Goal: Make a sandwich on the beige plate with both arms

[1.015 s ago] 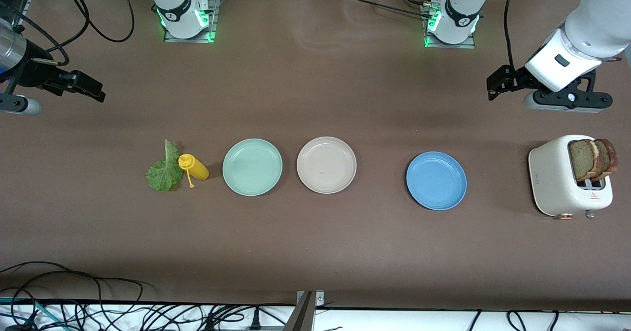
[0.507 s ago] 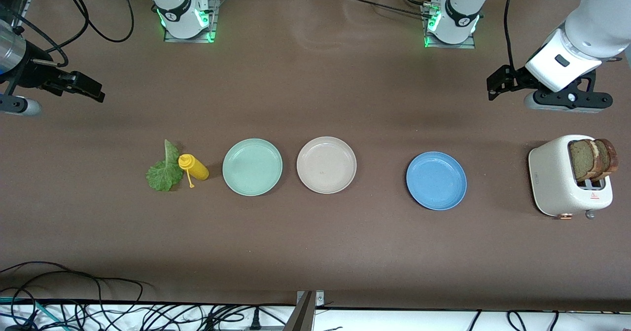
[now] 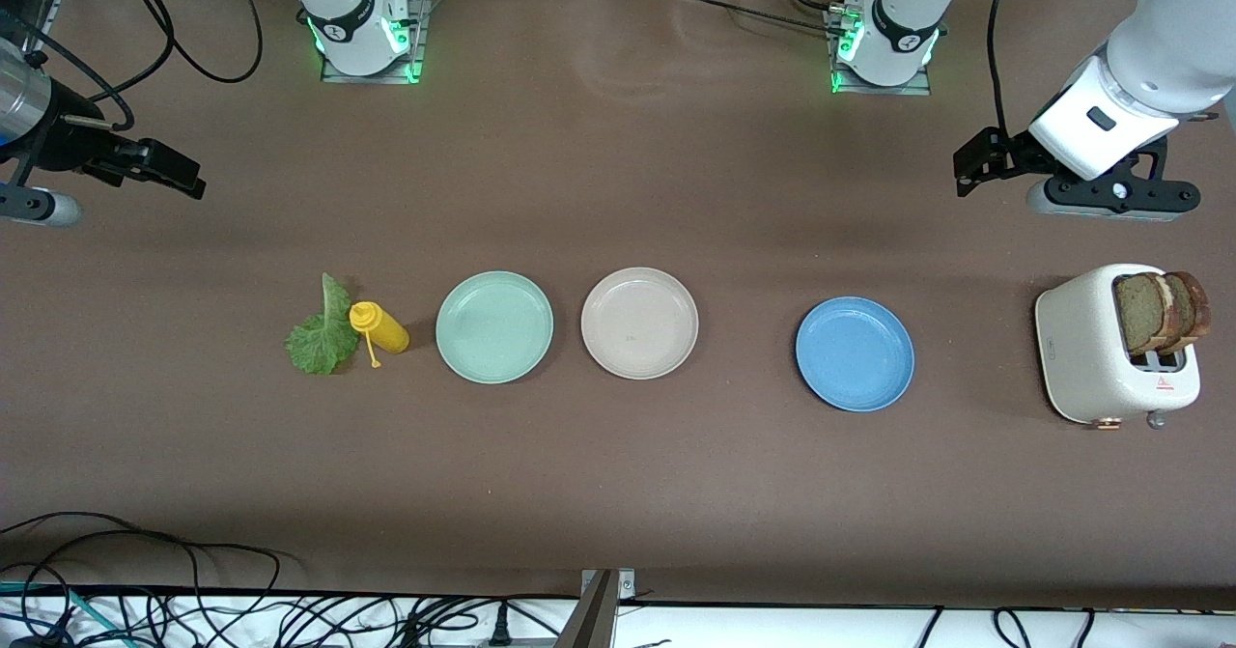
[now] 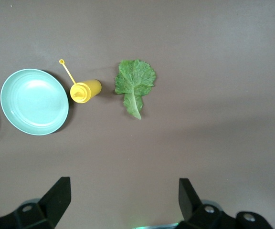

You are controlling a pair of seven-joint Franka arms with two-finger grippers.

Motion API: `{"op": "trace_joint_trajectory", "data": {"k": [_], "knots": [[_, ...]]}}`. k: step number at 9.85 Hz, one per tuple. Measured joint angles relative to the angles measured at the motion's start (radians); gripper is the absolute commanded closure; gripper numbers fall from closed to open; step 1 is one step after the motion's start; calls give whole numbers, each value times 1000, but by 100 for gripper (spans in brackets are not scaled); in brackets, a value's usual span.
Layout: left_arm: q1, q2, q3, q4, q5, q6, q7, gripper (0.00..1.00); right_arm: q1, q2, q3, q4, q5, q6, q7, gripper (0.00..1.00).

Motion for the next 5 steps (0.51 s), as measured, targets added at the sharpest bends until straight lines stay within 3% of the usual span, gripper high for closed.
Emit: {"op": "trace_joint_trajectory", "data": {"k": [5], "knots": [[0,0,0,0,0,0,0,0,0,0,0,0,0,-7,-1,0]]}}
